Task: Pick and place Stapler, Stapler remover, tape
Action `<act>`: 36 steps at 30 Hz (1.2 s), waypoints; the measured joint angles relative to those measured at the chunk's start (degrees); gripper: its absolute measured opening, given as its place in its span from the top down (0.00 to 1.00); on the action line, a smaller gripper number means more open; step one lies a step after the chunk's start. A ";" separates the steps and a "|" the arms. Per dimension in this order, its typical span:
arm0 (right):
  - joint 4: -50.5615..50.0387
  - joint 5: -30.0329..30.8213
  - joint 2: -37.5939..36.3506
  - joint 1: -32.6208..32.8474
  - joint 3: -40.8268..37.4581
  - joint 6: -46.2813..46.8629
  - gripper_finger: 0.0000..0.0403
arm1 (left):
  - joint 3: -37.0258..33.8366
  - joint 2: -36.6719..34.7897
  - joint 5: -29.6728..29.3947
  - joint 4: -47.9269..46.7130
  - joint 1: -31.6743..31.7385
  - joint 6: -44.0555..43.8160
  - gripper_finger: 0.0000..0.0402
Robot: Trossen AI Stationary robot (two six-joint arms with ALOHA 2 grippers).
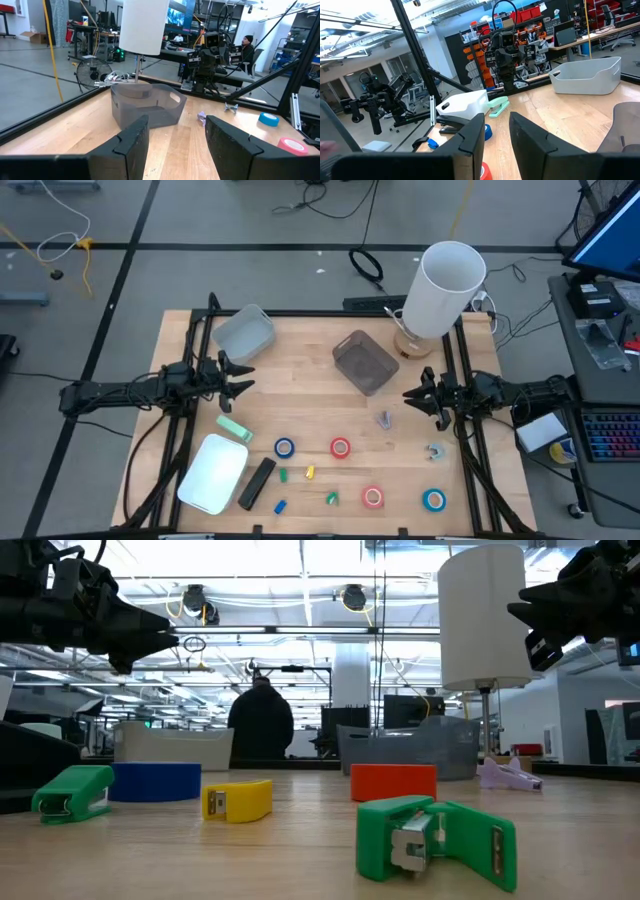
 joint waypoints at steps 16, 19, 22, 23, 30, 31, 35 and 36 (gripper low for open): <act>0.00 0.00 -0.01 0.00 -0.01 0.00 0.79 | 0.00 0.00 0.00 0.24 -0.02 -0.59 0.52; 0.00 0.00 0.01 0.01 0.01 0.00 0.79 | 0.02 0.00 0.00 0.36 -0.02 -3.51 0.52; 0.00 0.01 0.00 -0.01 0.00 0.00 0.79 | 0.01 0.00 0.00 2.70 0.00 -6.30 0.52; 0.00 0.02 0.01 0.01 -0.01 0.00 0.79 | 0.01 0.00 0.00 3.93 -0.01 -8.83 0.52; 0.00 0.00 0.01 0.00 0.01 0.00 0.79 | 3.10 1.32 3.30 4.17 -3.15 -17.64 0.52; 0.00 0.00 0.01 0.00 0.00 0.00 0.79 | 4.41 2.16 3.15 2.05 -4.07 -17.68 0.52; 0.02 0.02 -0.01 -0.01 0.01 0.00 0.79 | 12.73 8.17 0.79 -7.99 -8.50 -17.73 0.52; 0.00 0.01 0.00 0.00 0.01 0.00 0.79 | 15.18 10.40 0.17 -10.86 -9.75 -18.05 0.52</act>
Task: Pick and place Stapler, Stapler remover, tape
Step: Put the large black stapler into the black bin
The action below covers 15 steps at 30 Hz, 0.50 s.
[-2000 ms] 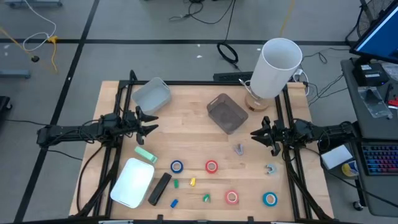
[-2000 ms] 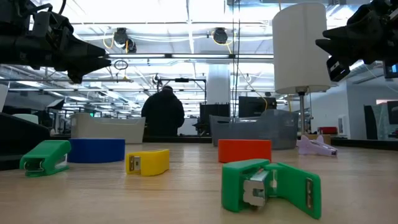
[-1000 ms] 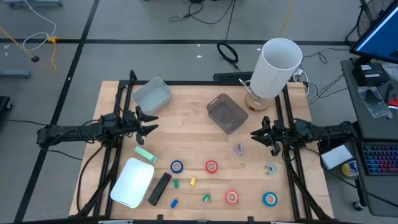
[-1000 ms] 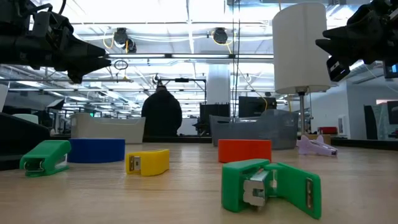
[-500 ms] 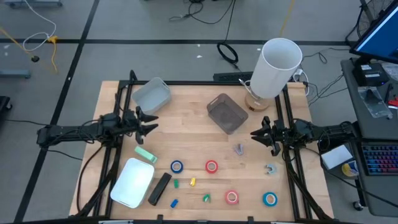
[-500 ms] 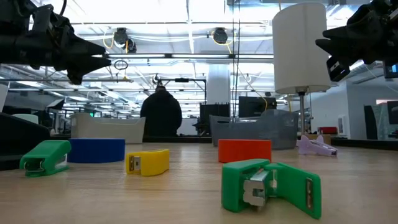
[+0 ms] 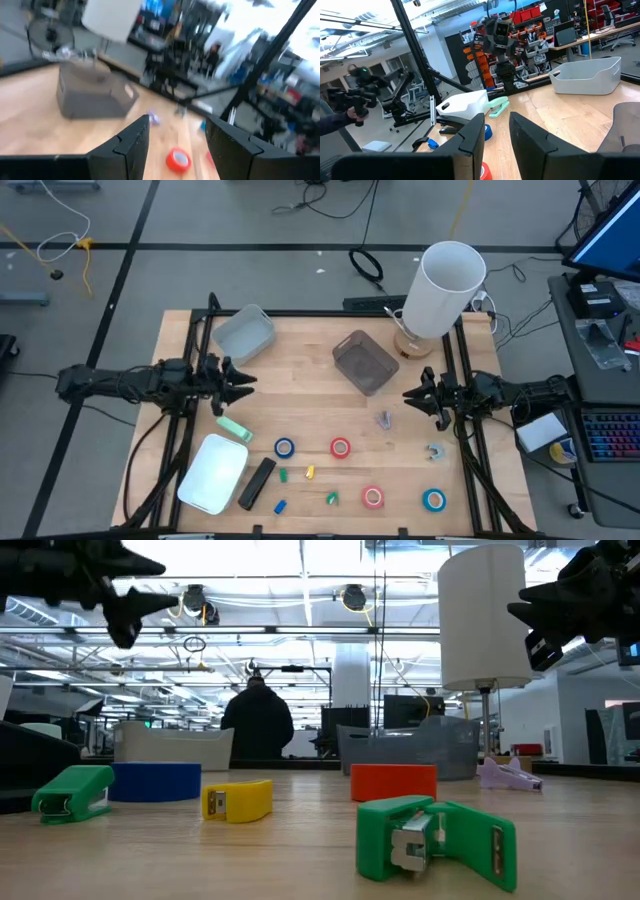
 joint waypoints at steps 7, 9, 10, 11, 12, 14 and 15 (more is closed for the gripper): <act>0.00 0.00 -0.01 0.01 0.00 0.00 0.79 | 18.39 19.78 -0.59 -16.63 -8.72 -5.15 0.52; 0.02 -0.01 -0.01 -0.01 -0.02 0.00 0.79 | 23.20 25.79 -0.57 -20.85 -11.40 -8.40 0.52; 0.00 0.01 -0.01 0.01 0.00 0.00 0.79 | 25.49 28.69 -0.43 -23.30 -12.65 -10.26 0.52; 0.00 -0.01 -0.01 0.01 0.00 0.00 0.79 | 27.75 31.37 -0.07 -25.30 -13.86 -12.39 0.52; 0.00 0.01 -0.01 0.00 -0.01 0.00 0.79 | 29.85 33.94 -0.01 -26.95 -15.14 -14.85 0.52; 0.01 -0.01 -0.01 0.00 0.00 0.00 0.79 | 33.76 38.84 0.72 -30.73 -17.41 -20.31 0.52; 0.00 -0.01 -0.01 0.01 -0.01 0.00 0.79 | 35.59 41.12 1.54 -32.40 -18.44 -22.96 0.52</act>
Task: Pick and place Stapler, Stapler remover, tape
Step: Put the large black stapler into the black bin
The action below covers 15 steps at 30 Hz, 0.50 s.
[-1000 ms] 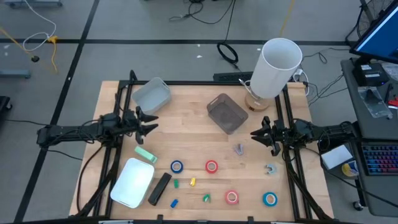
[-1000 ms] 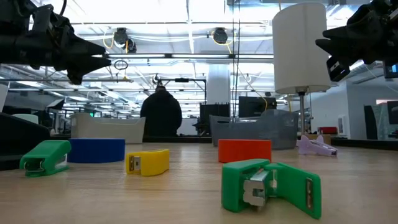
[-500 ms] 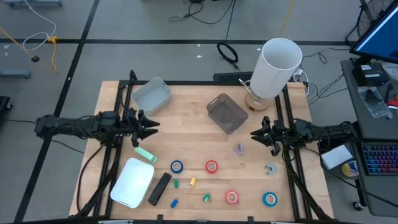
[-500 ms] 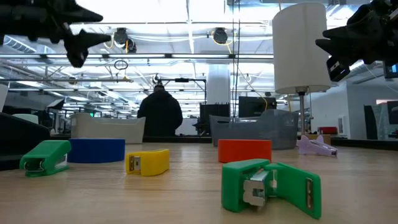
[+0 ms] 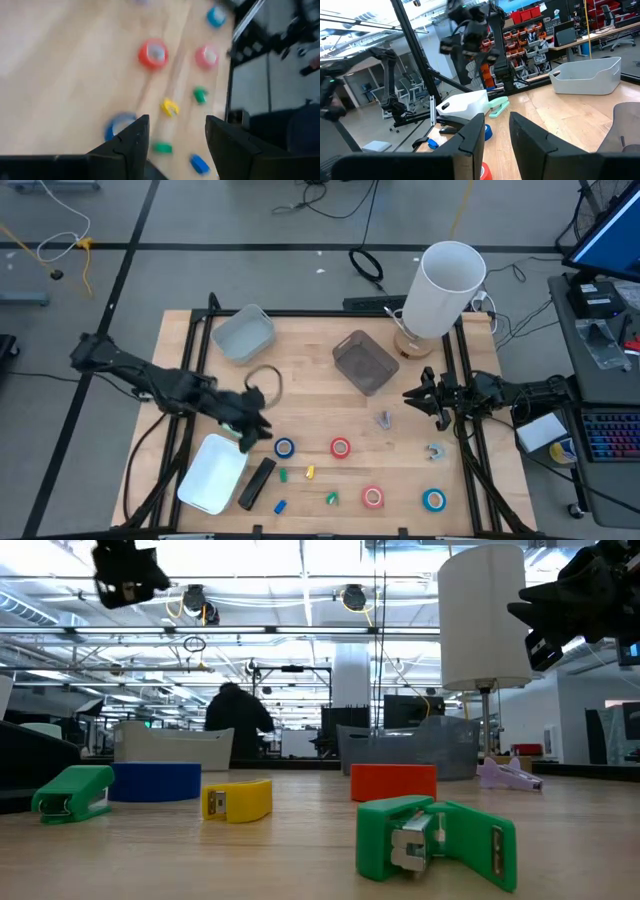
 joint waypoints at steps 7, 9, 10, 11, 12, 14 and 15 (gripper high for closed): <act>0.02 0.02 0.00 -0.02 -0.01 0.00 0.79 | 8.08 10.75 11.16 -1.65 -4.18 -18.04 0.52; 0.00 0.02 0.00 -0.01 -0.01 0.00 0.79 | 8.18 12.00 14.40 1.32 -4.64 -21.23 0.52; 0.00 0.02 0.00 -0.02 -0.01 0.00 0.79 | 8.26 12.51 15.53 3.13 -4.90 -21.98 0.52; 0.02 0.02 0.00 -0.01 0.01 0.00 0.79 | 8.27 12.86 16.29 4.75 -5.04 -22.37 0.52; 0.00 0.02 0.00 -0.01 0.00 0.00 0.79 | 8.27 13.10 16.37 6.10 -5.25 -22.61 0.52; 0.00 0.02 0.00 0.00 0.01 0.00 0.79 | 8.27 13.60 16.16 9.42 -5.44 -22.66 0.52; 0.02 0.01 0.00 -0.01 0.01 0.00 0.79 | 8.27 13.80 15.97 10.94 -5.42 -22.60 0.52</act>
